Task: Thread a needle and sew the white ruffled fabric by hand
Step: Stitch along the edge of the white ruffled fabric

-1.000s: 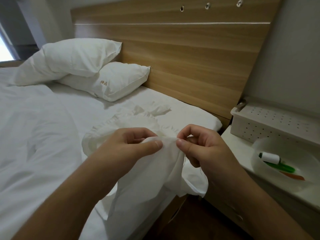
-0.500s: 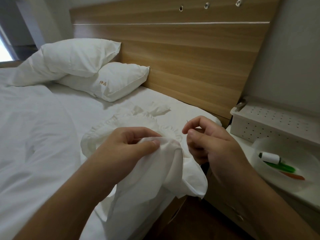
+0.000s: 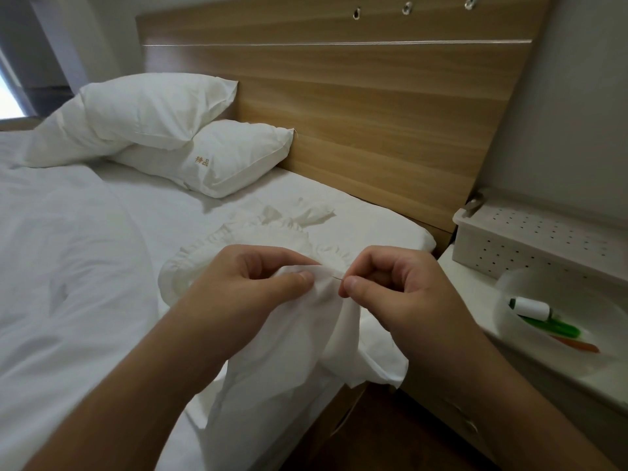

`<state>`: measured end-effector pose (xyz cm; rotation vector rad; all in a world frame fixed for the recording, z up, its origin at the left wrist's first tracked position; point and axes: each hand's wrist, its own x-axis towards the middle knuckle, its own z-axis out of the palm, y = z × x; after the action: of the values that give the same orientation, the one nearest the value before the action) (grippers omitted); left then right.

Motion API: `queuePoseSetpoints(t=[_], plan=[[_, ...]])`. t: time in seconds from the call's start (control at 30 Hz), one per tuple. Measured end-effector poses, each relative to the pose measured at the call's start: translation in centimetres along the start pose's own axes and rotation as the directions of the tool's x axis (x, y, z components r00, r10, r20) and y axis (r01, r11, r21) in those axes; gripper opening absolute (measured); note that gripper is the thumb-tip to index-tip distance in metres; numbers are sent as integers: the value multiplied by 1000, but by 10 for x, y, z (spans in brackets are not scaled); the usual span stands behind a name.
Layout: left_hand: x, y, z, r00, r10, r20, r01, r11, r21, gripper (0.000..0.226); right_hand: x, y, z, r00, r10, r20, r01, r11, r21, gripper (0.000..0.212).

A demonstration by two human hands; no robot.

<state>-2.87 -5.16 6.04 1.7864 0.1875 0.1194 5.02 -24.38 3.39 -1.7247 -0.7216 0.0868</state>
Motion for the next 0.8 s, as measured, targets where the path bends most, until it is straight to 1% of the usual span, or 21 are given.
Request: queuePoseSetpoints(t=[0.57, 0.7, 0.73, 0.8], plan=[[0, 0, 1, 1000, 9, -7, -9, 999, 36, 21, 1, 6, 0, 1000, 4, 3, -3, 1000, -30, 14], [0, 1, 1, 1000, 19, -12, -18, 998, 54, 23, 3, 6, 1, 999, 33, -1, -33, 999, -4, 6], [0, 1, 2, 1000, 22, -13, -21, 998, 60, 22, 3, 6, 0, 999, 40, 4, -40, 999, 3, 7], [0, 0, 1, 1000, 23, -15, -22, 998, 61, 22, 2, 6, -1, 999, 45, 21, -45, 999, 17, 17]])
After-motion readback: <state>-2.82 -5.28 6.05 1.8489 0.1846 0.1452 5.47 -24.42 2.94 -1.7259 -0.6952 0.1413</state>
